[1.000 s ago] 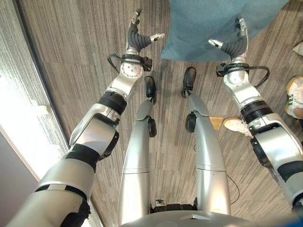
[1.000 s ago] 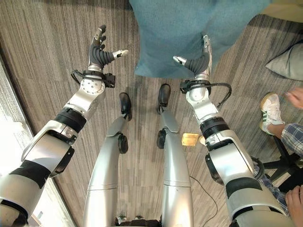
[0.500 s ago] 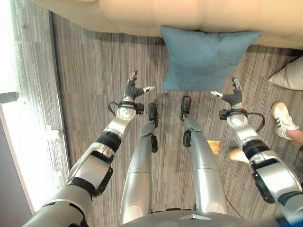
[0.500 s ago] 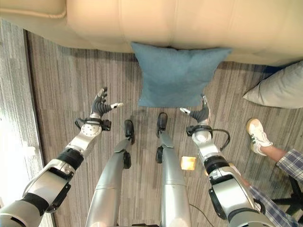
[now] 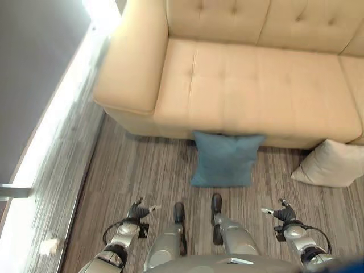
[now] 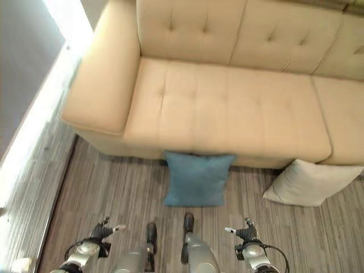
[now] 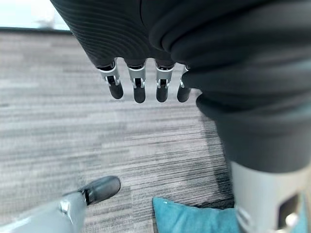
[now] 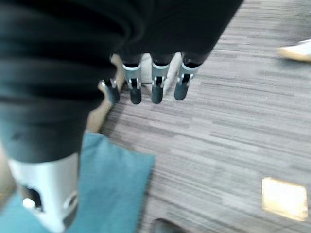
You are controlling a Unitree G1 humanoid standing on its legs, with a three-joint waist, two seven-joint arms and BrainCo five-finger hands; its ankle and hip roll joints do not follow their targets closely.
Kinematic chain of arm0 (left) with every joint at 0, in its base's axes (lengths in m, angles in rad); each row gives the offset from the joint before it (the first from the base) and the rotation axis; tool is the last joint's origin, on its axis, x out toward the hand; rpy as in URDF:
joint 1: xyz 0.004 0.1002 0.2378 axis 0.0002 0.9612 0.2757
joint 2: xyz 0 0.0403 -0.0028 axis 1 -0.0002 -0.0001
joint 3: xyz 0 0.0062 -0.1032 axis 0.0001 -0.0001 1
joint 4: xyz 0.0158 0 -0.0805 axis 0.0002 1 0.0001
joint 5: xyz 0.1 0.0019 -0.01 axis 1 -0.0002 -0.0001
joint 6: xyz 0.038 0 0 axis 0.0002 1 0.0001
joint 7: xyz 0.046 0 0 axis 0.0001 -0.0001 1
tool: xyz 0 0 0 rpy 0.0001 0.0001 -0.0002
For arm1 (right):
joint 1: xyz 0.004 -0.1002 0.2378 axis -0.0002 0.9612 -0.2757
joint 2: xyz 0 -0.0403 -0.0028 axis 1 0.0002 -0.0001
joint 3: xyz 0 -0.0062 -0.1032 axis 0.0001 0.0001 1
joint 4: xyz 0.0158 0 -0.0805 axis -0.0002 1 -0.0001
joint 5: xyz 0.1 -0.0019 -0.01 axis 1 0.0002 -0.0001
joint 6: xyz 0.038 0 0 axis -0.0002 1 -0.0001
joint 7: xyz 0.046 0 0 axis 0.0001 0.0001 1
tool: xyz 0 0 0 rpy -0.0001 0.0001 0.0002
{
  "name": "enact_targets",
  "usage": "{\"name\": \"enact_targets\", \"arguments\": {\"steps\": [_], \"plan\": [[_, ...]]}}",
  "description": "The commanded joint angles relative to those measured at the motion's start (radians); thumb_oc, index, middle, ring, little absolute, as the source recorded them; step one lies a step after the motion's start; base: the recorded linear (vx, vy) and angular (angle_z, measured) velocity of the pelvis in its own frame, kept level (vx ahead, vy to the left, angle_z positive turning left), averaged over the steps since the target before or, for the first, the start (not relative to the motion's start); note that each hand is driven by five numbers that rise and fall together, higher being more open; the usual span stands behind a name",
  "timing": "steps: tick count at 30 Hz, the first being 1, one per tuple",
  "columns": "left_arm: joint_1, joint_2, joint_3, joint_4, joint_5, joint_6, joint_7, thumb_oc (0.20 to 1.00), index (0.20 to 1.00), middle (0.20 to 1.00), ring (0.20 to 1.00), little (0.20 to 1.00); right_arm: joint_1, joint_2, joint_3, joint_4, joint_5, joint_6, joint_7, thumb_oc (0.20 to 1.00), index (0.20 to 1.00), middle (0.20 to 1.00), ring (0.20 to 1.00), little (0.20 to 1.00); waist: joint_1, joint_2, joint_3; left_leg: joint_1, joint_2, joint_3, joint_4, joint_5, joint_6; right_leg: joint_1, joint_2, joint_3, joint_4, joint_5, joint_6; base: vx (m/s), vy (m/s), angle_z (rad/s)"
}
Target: Pick up all the scattered cushions and arrange them neatly on the sofa.
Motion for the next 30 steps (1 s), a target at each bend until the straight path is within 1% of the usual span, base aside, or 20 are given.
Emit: {"name": "enact_targets", "arguments": {"steps": [1, 4, 5, 8, 10, 11, 12, 13, 14, 15, 19, 20, 23, 25, 26, 27, 28, 30], "plan": [[-0.038, -0.02, 0.014, 0.026, 0.086, 0.007, -0.025, 1.0, 1.0, 1.0, 1.0, 1.0, -0.029, -0.027, -0.033, -0.014, -0.019, 0.004, 0.012, 1.0, 1.0, 1.0, 1.0, 1.0, 0.001, 0.018, 0.037, -0.027, -0.006, -0.021, 0.04, -0.026, -0.036, -0.007, -0.019, 0.012, 0.096, -0.036, 0.087, 0.06, 0.1, -0.39], [-0.021, -0.025, 0.009, 0.042, 0.131, 0.016, -0.035, 1.0, 1.0, 1.0, 1.0, 1.0, -0.018, -0.023, -0.038, -0.009, -0.02, 0.006, 0.023, 1.0, 1.0, 1.0, 1.0, 1.0, 0.001, 0.021, 0.028, 0.018, -0.005, -0.007, 0.023, -0.032, -0.024, 0.006, -0.01, 0.033, 0.132, -0.044, 0.099, 0.02, 0.071, -0.45], [-0.021, -0.027, 0.006, 0.039, 0.14, 0.014, -0.037, 1.0, 1.0, 1.0, 1.0, 1.0, -0.015, -0.02, -0.037, -0.003, -0.019, 0.008, 0.031, 1.0, 1.0, 1.0, 1.0, 1.0, -0.004, 0.024, 0.028, 0.035, -0.003, -0.007, 0.018, -0.033, -0.02, 0.005, -0.004, 0.054, 0.164, -0.051, 0.105, -0.03, 0.019, -0.53], [-0.018, -0.028, 0.011, 0.034, 0.136, 0.012, -0.037, 1.0, 1.0, 1.0, 1.0, 1.0, -0.014, -0.019, -0.039, 0.007, -0.021, 0.011, 0.033, 1.0, 1.0, 1.0, 1.0, 1.0, -0.003, 0.03, 0.03, 0.049, 0.005, -0.006, 0.014, -0.031, -0.019, 0.002, -0.005, 0.072, 0.187, -0.053, 0.11, -0.02, -0.041, -0.27], [-0.016, -0.026, 0.018, 0.038, 0.142, 0.013, -0.032, 1.0, 1.0, 1.0, 1.0, 1.0, -0.009, -0.018, -0.043, 0.018, -0.022, 0.014, 0.038, 1.0, 1.0, 1.0, 1.0, 1.0, -0.001, 0.034, 0.022, 0.066, 0.023, -0.006, 0.005, -0.031, -0.023, 0.017, -0.029, 0.083, 0.185, -0.048, 0.109, 0.0, -0.133, -0.05], [-0.017, -0.025, 0.022, 0.044, 0.144, 0.014, -0.029, 1.0, 1.0, 1.0, 1.0, 1.0, -0.008, -0.017, -0.045, 0.019, -0.023, 0.015, 0.039, 1.0, 1.0, 1.0, 1.0, 1.0, 0.003, 0.033, 0.02, 0.068, 0.029, -0.004, 0.002, -0.031, -0.026, 0.025, -0.04, 0.077, 0.179, -0.046, 0.109, 0.0, -0.091, -0.1], [-0.018, -0.025, 0.022, 0.044, 0.144, 0.014, -0.029, 1.0, 1.0, 1.0, 1.0, 1.0, -0.008, -0.017, -0.045, 0.019, -0.023, 0.015, 0.039, 1.0, 1.0, 1.0, 1.0, 1.0, 0.003, 0.033, 0.021, 0.07, 0.029, -0.004, 0.002, -0.031, -0.026, 0.026, -0.041, 0.077, 0.179, -0.046, 0.109, -0.04, -0.198, -0.1], [-0.018, -0.023, 0.03, 0.049, 0.14, 0.013, -0.026, 1.0, 1.0, 1.0, 1.0, 1.0, -0.007, -0.012, -0.046, 0.021, -0.025, 0.016, 0.038, 1.0, 1.0, 1.0, 1.0, 1.0, 0.013, 0.028, 0.019, 0.066, 0.043, 0.001, 0.005, -0.03, -0.037, 0.047, -0.064, 0.056, 0.155, -0.037, 0.114, -0.04, -0.239, -0.13], [-0.017, -0.02, 0.036, 0.051, 0.134, 0.012, -0.024, 1.0, 1.0, 1.0, 1.0, 1.0, -0.009, -0.011, -0.046, 0.022, -0.025, 0.018, 0.038, 1.0, 1.0, 1.0, 1.0, 1.0, 0.02, 0.02, 0.019, 0.067, 0.048, 0.008, 0.01, -0.031, -0.043, 0.072, -0.075, 0.03, 0.125, -0.035, 0.114, -0.02, -0.388, -0.01], [-0.01, -0.017, 0.049, 0.062, 0.127, 0.014, -0.018, 1.0, 1.0, 1.0, 1.0, 1.0, -0.007, -0.008, -0.048, 0.03, -0.024, 0.019, 0.04, 1.0, 1.0, 1.0, 1.0, 1.0, 0.029, 0.01, 0.004, 0.069, 0.059, 0.013, 0.012, -0.026, -0.058, 0.098, -0.083, 0.002, 0.087, -0.043, 0.114, 0.02, -0.327, -0.02], [-0.007, -0.026, 0.061, 0.066, 0.103, 0.008, -0.012, 1.0, 1.0, 1.0, 1.0, 1.0, 0.002, -0.011, -0.048, 0.024, -0.015, 0.012, 0.039, 1.0, 1.0, 1.0, 1.0, 1.0, 0.024, 0.011, -0.001, 0.062, 0.102, 0.008, -0.007, 0.014, -0.098, 0.112, -0.048, -0.007, 0.062, -0.071, 0.097, 0.0, -0.291, 0.01], [-0.012, -0.031, 0.059, 0.061, 0.084, 0.01, -0.015, 1.0, 1.0, 1.0, 1.0, 1.0, 0.014, -0.011, -0.053, 0.017, -0.002, 0.011, 0.036, 1.0, 1.0, 1.0, 1.0, 1.0, 0.014, 0.012, 0.001, 0.036, 0.126, -0.008, -0.001, 0.033, -0.116, 0.12, -0.026, -0.015, 0.05, -0.09, 0.078, -0.03, -0.33, 0.38], [-0.007, -0.042, 0.058, 0.053, 0.064, 0.009, -0.017, 1.0, 1.0, 1.0, 1.0, 1.0, 0.032, -0.007, -0.05, 0.028, 0.005, 0.007, 0.038, 1.0, 1.0, 1.0, 1.0, 1.0, 0.008, 0.01, 0.002, 0.018, 0.147, -0.027, 0.041, 0.03, -0.123, 0.144, -0.002, -0.032, 0.034, -0.107, 0.051, 0.01, -0.227, 0.72], [-0.007, -0.051, 0.052, 0.052, 0.061, 0.012, -0.019, 1.0, 1.0, 1.0, 1.0, 1.0, 0.034, -0.01, -0.047, 0.032, 0.008, 0.007, 0.039, 1.0, 1.0, 1.0, 1.0, 1.0, 0.006, 0.005, 0.01, 0.002, 0.14, -0.038, 0.09, 0.022, -0.118, 0.155, 0.002, -0.034, 0.028, -0.109, 0.039, 0.02, -0.119, 0.48], [-0.006, -0.059, 0.045, 0.056, 0.064, 0.012, -0.02, 1.0, 1.0, 1.0, 1.0, 1.0, 0.033, -0.01, -0.044, 0.037, 0.01, 0.004, 0.039, 1.0, 1.0, 1.0, 1.0, 1.0, 0.008, 0.004, 0.012, -0.008, 0.113, -0.048, 0.106, 0.012, -0.11, 0.167, 0.007, -0.031, 0.021, -0.114, 0.031, 0.04, -0.083, 0.16], [-0.005, -0.062, 0.044, 0.057, 0.063, 0.012, -0.022, 1.0, 1.0, 1.0, 1.0, 1.0, 0.034, -0.012, -0.042, 0.039, 0.011, 0.004, 0.041, 1.0, 1.0, 1.0, 1.0, 1.0, 0.008, 0.004, 0.008, -0.009, 0.1, -0.045, 0.099, 0.01, -0.104, 0.173, 0.009, -0.035, 0.016, -0.115, 0.032, 0.09, -0.061, -0.01], [-0.002, -0.065, 0.042, 0.059, 0.071, 0.014, -0.024, 1.0, 1.0, 1.0, 1.0, 1.0, 0.035, -0.013, -0.041, 0.04, 0.009, 0.006, 0.042, 1.0, 1.0, 1.0, 1.0, 1.0, 0.005, 0.006, 0.002, -0.011, 0.079, -0.023, 0.085, 0.01, -0.092, 0.176, 0.011, -0.039, 0.017, -0.121, 0.032, 0.09, -0.007, -0.05], [-0.004, -0.065, 0.042, 0.057, 0.075, 0.016, -0.023, 1.0, 1.0, 1.0, 1.0, 1.0, 0.029, -0.013, -0.042, 0.039, 0.013, 0.008, 0.039, 1.0, 1.0, 1.0, 1.0, 1.0, 0.009, 0.006, 0.003, -0.038, 0.056, -0.005, 0.093, 0.011, -0.085, 0.169, 0.014, -0.031, 0.025, -0.126, 0.031, 0.04, 0.017, 0.11]]}}
